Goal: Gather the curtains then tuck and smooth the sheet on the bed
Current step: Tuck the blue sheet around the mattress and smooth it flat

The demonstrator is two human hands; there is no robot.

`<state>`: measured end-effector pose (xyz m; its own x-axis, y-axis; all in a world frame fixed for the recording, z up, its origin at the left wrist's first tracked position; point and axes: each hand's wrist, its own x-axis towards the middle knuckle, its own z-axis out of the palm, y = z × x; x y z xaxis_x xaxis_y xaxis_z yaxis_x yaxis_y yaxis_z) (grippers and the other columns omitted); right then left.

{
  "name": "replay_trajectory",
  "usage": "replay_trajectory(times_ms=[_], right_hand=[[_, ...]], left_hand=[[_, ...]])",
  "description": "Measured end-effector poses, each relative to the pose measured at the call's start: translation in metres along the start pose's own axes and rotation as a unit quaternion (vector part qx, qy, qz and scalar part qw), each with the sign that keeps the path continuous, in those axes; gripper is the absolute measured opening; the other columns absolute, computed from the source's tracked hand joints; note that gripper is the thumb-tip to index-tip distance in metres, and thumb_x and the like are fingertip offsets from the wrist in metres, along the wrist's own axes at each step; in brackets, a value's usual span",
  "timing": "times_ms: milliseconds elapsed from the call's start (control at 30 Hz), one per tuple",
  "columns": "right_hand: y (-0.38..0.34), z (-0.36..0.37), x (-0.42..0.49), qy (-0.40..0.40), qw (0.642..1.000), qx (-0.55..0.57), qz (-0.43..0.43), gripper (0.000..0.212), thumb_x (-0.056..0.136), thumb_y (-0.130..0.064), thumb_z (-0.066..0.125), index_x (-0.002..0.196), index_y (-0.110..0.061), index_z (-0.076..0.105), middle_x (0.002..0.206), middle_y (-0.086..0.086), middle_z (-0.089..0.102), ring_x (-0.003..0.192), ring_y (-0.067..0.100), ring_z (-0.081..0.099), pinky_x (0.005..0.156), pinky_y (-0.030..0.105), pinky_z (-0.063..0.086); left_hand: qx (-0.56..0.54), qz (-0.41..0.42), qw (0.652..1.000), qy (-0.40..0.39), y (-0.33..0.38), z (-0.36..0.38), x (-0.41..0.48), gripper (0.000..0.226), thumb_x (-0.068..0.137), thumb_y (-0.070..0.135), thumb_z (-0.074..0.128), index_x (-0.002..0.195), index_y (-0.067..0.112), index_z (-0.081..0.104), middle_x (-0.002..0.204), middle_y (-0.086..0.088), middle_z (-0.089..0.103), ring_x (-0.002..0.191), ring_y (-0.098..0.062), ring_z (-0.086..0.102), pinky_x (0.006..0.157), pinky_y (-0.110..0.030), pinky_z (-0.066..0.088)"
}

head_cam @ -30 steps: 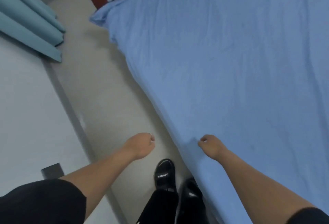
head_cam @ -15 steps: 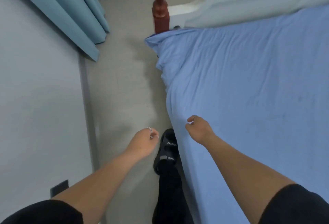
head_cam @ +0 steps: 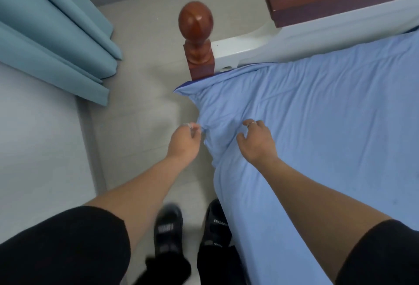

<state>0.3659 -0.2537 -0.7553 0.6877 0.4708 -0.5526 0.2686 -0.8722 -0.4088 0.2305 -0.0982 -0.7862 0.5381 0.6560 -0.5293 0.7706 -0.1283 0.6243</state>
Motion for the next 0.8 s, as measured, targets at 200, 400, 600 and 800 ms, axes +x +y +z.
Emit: replay_trajectory(times_ms=[200,400,600,800], right_hand=[[-0.042,-0.027,0.069,0.007,1.0,0.005,-0.008,0.045,0.099,-0.025,0.046,0.142,-0.014,0.05,0.136,0.01,0.054,0.126,0.028,0.052,0.103,0.043,0.046],[-0.057,-0.018,0.121,0.027,0.997,0.034,0.06,0.051,0.095,-0.016,0.043,0.146,-0.018,0.045,0.14,0.007,0.046,0.12,0.027,0.056,0.09,0.034,0.045],[-0.079,-0.005,0.141,0.076,0.996,-0.009,0.046,0.047,0.097,-0.014,0.041,0.143,-0.017,0.051,0.138,0.009,0.044,0.124,0.033,0.046,0.103,0.039,0.041],[-0.094,-0.012,0.13,0.08,0.995,-0.058,0.013,0.037,0.094,-0.015,0.048,0.13,-0.011,0.057,0.123,0.013,0.054,0.117,0.037,0.047,0.1,0.046,0.04]], left_hand=[[-0.223,-0.207,0.952,0.013,0.034,-0.01,0.099,0.016,0.086,0.018,0.073,0.096,0.014,0.061,0.095,-0.009,0.064,0.081,-0.023,0.061,0.076,-0.035,0.053],[-0.304,-0.203,0.928,-0.071,0.034,-0.004,0.154,0.06,0.085,0.01,0.076,0.133,0.021,0.042,0.123,0.006,0.061,0.102,-0.019,0.065,0.07,-0.032,0.055],[-0.291,-0.209,0.927,-0.106,0.026,-0.033,0.168,0.026,0.069,0.021,0.071,0.093,0.014,0.065,0.09,-0.005,0.064,0.078,-0.02,0.056,0.069,-0.03,0.039],[-0.492,-0.291,0.808,-0.145,0.026,-0.061,0.139,0.011,0.084,0.008,0.057,0.085,0.006,0.068,0.073,-0.012,0.069,0.067,-0.026,0.065,0.07,-0.033,0.054]])
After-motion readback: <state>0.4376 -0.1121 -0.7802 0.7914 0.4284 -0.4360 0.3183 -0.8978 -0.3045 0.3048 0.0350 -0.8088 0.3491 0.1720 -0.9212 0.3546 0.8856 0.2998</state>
